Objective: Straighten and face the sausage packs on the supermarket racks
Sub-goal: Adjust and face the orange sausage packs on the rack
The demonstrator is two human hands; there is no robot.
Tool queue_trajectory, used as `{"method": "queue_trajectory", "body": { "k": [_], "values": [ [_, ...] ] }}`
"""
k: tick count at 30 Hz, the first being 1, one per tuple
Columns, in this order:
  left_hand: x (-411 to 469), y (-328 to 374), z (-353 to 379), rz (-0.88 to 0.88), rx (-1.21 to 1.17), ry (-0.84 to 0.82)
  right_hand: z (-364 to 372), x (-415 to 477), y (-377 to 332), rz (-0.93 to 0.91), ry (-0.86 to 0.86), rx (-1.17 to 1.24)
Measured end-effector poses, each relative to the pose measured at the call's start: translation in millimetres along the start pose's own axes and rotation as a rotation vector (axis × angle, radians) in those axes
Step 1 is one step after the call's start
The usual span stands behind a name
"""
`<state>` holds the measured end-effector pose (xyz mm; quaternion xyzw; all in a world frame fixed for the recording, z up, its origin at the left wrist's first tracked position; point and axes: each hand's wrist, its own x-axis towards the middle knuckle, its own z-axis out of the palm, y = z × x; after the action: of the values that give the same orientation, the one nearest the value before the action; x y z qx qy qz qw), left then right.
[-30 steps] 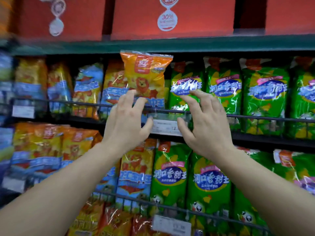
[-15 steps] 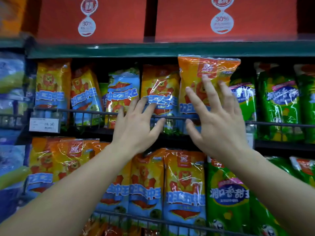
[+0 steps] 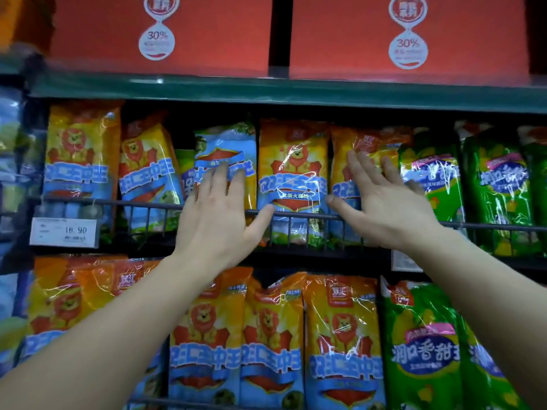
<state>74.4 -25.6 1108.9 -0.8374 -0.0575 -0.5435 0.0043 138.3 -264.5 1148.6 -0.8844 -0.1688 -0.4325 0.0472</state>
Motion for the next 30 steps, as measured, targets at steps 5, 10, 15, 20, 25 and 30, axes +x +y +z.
{"method": "queue_trajectory", "body": {
  "k": [5, 10, 15, 20, 25, 30],
  "values": [
    [5.0, 2.9, 2.5, -0.038, -0.005, 0.016, -3.2, 1.5, 2.6, 0.002, -0.001, -0.009],
    [14.8, 4.6, -1.5, -0.156, -0.042, -0.012, -8.5, 10.2, 7.0, -0.004, 0.027, -0.088],
    [25.0, 7.1, -7.9, -0.254, -0.071, -0.039, -6.5, 14.2, 7.5, -0.004, 0.035, -0.057],
    [38.5, 1.6, -15.5, -0.407, -0.170, -0.081, 0.7, 10.7, 9.4, -0.023, 0.073, 0.022],
    [48.6, -2.7, -23.2, -0.479, -0.340, -0.107, 7.4, 5.5, 12.6, -0.060, 0.103, 0.028],
    [49.1, -5.0, -26.2, -0.565, -0.560, -0.041, 7.0, 2.6, 11.4, -0.054, 0.121, 0.044]
  ]
}}
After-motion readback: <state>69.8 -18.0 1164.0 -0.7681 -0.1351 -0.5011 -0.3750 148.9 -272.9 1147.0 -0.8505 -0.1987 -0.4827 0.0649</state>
